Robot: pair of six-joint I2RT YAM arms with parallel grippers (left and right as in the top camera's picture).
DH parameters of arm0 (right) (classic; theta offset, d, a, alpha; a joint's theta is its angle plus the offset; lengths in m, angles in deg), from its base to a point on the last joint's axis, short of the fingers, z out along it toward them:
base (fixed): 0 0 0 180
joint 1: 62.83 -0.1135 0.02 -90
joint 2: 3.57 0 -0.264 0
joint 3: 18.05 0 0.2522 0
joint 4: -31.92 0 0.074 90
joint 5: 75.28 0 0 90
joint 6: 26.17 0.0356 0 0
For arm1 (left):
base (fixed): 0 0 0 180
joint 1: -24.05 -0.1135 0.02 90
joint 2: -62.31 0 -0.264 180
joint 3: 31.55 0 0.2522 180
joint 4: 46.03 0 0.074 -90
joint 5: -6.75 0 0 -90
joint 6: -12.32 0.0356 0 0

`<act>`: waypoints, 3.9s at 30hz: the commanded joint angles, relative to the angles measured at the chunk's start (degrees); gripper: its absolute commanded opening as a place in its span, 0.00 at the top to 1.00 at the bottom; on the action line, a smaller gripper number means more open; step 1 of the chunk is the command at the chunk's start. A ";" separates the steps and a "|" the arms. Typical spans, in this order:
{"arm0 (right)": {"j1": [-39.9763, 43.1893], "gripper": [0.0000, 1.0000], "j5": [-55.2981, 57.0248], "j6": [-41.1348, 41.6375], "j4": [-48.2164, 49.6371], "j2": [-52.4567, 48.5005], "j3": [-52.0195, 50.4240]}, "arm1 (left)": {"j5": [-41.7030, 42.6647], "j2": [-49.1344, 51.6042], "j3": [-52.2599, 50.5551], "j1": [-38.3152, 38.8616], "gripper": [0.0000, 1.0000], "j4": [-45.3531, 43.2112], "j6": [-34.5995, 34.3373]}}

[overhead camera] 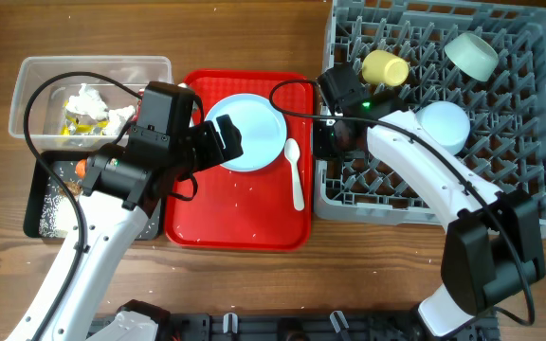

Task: Sort waste into correct bins and load items into the dishwasher rack
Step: 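Move the right gripper back to the white spoon on the red tray, then grasp the white spoon with the right gripper and lift it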

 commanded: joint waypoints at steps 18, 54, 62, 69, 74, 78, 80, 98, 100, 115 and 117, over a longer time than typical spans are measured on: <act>0.46 0.83 6.82 -1.53 -3.78 -0.44 0.20 | -0.57 0.13 0.59 -0.26 0.00 -0.11 0.68; -6.47 0.55 -2.73 -4.04 -5.40 2.10 10.95 | -0.22 0.13 0.59 -0.26 0.00 -0.11 0.39; -8.57 0.55 -2.47 -4.68 -4.66 1.79 10.80 | -6.36 -0.59 0.59 -4.92 0.00 5.77 1.33; -11.04 0.57 0.90 -4.72 -1.44 -2.64 7.85 | -11.08 -0.70 0.59 -22.47 0.00 12.24 0.02; -11.30 0.58 3.78 -6.16 -1.11 -7.76 7.72 | -11.10 -0.70 0.59 -28.37 0.00 12.63 0.02; -11.85 0.58 5.09 -6.40 -1.66 -12.94 7.74 | -11.10 -0.70 0.59 -28.59 0.00 12.63 0.02; -12.17 0.60 5.09 -6.38 -2.16 -15.17 7.72 | -11.10 -0.70 0.59 -28.59 0.00 12.63 0.02; -12.57 0.67 6.99 -5.86 -1.90 -17.75 7.02 | -11.10 -0.70 0.59 -28.59 0.00 12.63 0.02; -12.57 0.68 7.02 -5.66 -0.28 -18.16 5.40 | -11.10 -0.70 0.59 -28.59 0.00 12.63 0.02; -12.50 0.89 6.47 -6.16 -0.13 -18.43 6.05 | -11.10 -0.70 0.59 -28.59 0.00 12.63 0.02; -12.50 0.90 6.32 -6.16 -1.79 -18.29 8.61 | -11.10 -0.70 0.59 -28.59 0.00 12.63 0.02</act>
